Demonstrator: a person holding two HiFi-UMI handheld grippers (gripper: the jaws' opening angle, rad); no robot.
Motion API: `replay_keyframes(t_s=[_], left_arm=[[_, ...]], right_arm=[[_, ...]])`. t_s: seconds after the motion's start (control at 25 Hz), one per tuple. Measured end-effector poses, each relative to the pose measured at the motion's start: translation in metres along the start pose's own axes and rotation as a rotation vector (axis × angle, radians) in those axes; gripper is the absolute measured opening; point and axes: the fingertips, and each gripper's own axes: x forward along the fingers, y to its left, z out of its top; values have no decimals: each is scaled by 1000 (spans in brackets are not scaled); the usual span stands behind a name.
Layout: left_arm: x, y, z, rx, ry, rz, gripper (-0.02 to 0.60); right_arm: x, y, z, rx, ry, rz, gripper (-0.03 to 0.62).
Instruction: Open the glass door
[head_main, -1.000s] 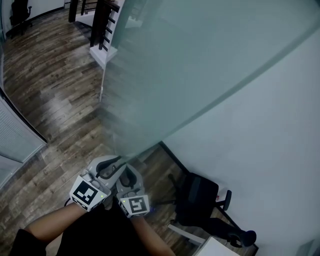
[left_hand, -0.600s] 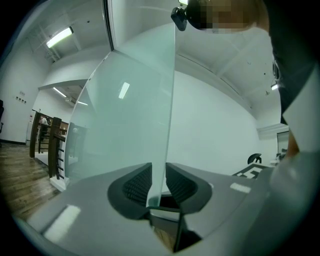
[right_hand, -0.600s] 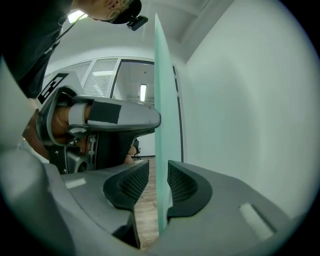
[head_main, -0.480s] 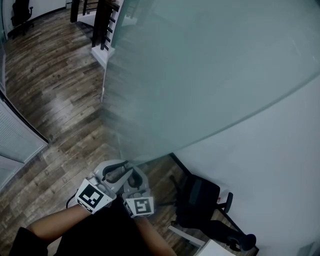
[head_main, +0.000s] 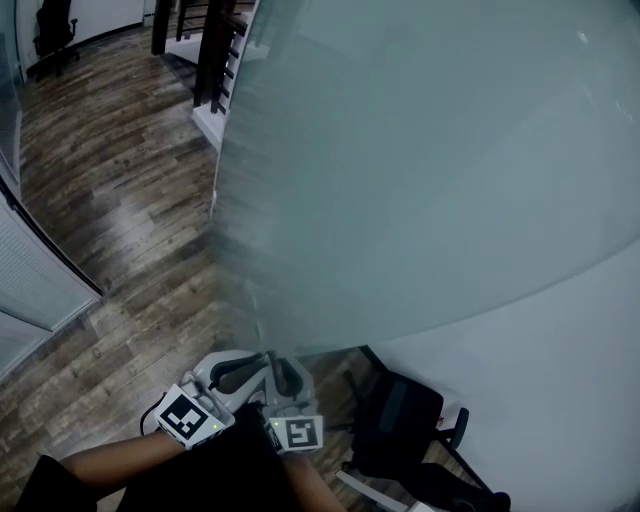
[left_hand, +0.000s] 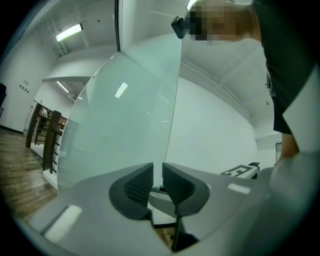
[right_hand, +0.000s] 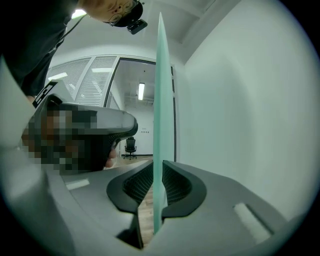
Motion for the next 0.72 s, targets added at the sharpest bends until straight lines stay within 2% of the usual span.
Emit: replay_keyframes(t_s=[0.2,0.72], left_arm=[[-12,-3,-16,-9,14,21,0],[-8,-7,-49,-63,72,128,0]], right_arm=[[-3,-7,0,10,-14,2,55],[-5,-41,0,17,-28,47,55]])
